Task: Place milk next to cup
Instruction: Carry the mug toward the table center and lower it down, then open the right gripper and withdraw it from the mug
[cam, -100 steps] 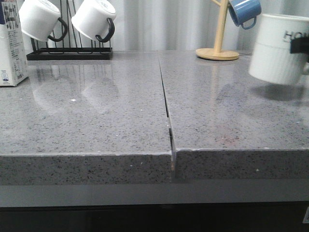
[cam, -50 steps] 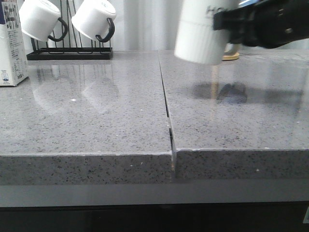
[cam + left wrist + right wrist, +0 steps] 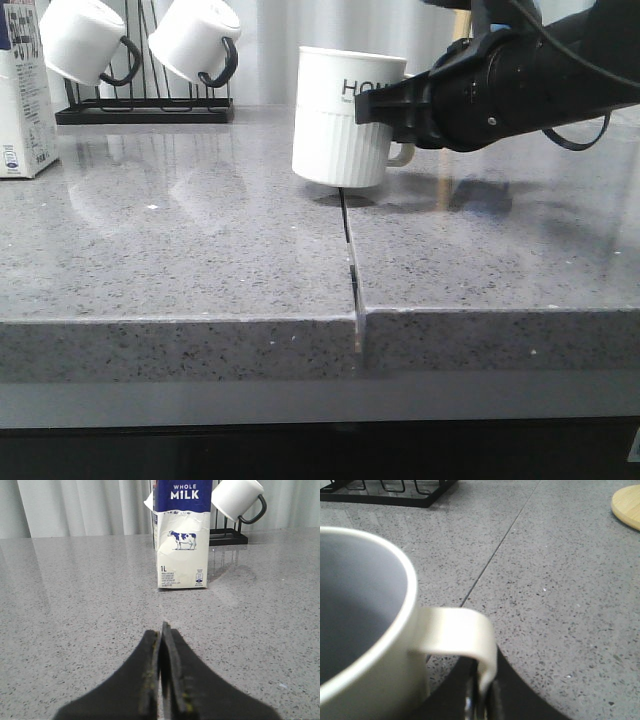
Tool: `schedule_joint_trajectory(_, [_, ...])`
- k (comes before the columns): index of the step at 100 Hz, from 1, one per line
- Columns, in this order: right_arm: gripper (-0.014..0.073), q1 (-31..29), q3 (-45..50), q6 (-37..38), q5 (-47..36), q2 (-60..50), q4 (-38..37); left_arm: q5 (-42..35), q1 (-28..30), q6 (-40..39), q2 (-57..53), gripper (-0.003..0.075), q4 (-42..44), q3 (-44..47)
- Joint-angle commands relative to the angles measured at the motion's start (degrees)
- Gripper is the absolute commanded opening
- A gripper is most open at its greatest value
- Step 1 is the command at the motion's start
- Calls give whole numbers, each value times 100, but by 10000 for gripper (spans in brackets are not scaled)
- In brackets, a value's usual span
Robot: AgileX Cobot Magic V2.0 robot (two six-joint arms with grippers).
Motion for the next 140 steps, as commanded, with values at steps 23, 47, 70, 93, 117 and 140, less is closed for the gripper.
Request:
schedule_joint_trajectory(23, [105,-4,-193,-26,-448,-204,-7,-472,8,-48,-177,-21,-51,245])
schedule_joint_trajectory(47, [135,-4,-77,-26,-464,-223,-20,-472,8,-48,-177,-21,-51,245])
schedule_joint_trajectory(70, [135,-4,175,-26,-449,-541,-20,-472,8,-48,-177,-21,-51,245])
schedule_joint_trajectory(93, [128,-4,661,-26,-337,-1203,-20,-472,8,-48,-177,-21,-51,245])
schedule_joint_trajectory(117, [119,-4,1234,-26,632,-2529,-20,-472,8,-48,-177,-21,-51,245])
schedule_joint_trajectory(140, [-69,-4,1636,-26,1583,-3996,-20,-472,8,-48,-177,-21,-51,245])
